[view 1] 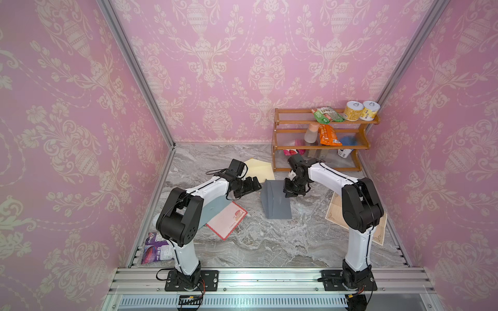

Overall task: Fold the letter paper in half and place it into the envelope
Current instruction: Place the envelope at the center of the board, then fold the envelope flap on the envelope.

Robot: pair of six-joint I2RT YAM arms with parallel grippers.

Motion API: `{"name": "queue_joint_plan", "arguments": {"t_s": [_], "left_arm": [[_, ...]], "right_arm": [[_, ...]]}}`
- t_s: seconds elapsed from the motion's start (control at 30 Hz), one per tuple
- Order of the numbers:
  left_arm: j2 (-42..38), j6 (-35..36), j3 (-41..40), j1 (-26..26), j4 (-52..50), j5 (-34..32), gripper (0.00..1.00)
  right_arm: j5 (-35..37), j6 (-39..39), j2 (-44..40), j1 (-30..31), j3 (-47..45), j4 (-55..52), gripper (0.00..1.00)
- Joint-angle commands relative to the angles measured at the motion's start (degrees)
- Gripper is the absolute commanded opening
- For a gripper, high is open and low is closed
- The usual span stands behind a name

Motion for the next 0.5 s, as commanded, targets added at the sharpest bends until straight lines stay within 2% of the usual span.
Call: {"name": "queue_joint_plan", "arguments": {"t_s": [0.0,0.03,0.1,0.2,0.47], "left_arm": [[0.81,3.50,2.82,0.84,-6.19,-1.91,0.74],[1.91,4.30,3.86,0.83,-6.93,-1.30,0.66],[4.33,5.13,5.93,0.84,-7.91,0.36,0.45],[6.83,5.00,7.66,0.75,-7.67,2.35,0.02],[9.98,5.06,10.49,-2.06,-7.30,5.29,0.00]], "right_arm": [[1.69,0.36,2.57,-0.14,1.84,-0.90,0.00],[1.84,0.36,2.97,-0.09,2.02,-1.05,0.00],[2.09,1.90,3.68,-0.01,2.22,-1.09,0.00],[1.93,2.36,4.78,0.15,2.15,-1.16,0.00],[0.77,2.35,7.61,1.13,2.21,-1.84,0.00]]}}
